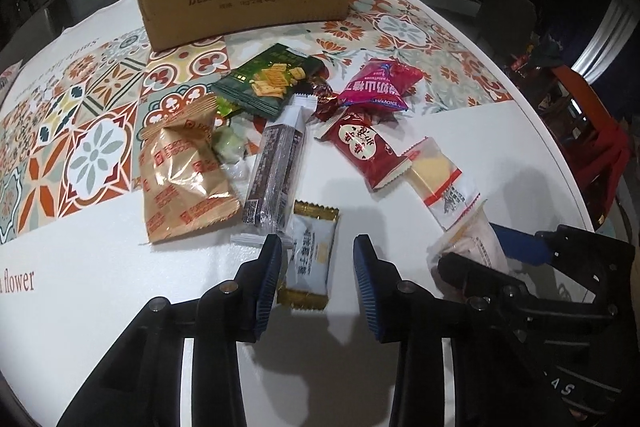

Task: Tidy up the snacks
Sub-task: 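Grasp the small gold-white biscuit packet with the left tool while the right tool grasps the white pastry packet, then carry both packets into the cardboard box and open both tools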

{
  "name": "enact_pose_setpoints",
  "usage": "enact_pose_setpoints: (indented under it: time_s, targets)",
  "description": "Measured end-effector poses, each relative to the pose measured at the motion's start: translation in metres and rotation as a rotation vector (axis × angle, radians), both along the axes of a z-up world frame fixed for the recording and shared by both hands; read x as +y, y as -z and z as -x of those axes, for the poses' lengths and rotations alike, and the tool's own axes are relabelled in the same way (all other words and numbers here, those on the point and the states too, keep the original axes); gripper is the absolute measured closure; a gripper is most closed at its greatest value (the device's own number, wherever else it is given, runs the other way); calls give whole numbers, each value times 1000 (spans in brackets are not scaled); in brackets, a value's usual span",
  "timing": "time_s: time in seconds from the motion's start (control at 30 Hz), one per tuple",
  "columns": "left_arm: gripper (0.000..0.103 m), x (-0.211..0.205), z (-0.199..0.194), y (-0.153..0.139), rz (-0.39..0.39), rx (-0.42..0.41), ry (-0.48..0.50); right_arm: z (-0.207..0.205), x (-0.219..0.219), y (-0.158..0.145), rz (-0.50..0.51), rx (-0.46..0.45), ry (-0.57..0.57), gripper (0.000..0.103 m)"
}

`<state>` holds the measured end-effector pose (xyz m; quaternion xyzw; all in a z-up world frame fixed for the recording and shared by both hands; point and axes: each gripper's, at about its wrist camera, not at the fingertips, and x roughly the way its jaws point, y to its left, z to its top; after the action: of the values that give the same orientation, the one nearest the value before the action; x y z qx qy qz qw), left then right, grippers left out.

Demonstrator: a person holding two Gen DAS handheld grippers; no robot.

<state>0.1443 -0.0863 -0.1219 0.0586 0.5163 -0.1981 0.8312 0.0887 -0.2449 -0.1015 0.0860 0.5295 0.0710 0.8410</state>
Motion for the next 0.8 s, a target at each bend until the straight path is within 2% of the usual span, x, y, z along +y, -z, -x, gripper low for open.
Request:
enact_pose_setpoints:
  time_s: [0.03,0.17,0.33,0.53,0.67,0.8]
  targets:
    - [67,-1,-1,1,1,3,3,-1,0,1,-1,6,0,62]
    - [83,-3,-2,5,-9,13,7,-3,0,2,-3,5,0,66]
    - [84,-2,4,-3,6,-7,13,-2,-3,-5,-20,-27,6,70]
    - [84,4,12,-33,24,-104,12,-5,1,-30,-14,-114,-17,70]
    - [84,10,5,-50,57,-123,-2,-15,5,-46,-31,-143,-61,70]
    - [84,13,-9,-74,51,-209,-24,-32,3,-59,-70,-158,-86,70]
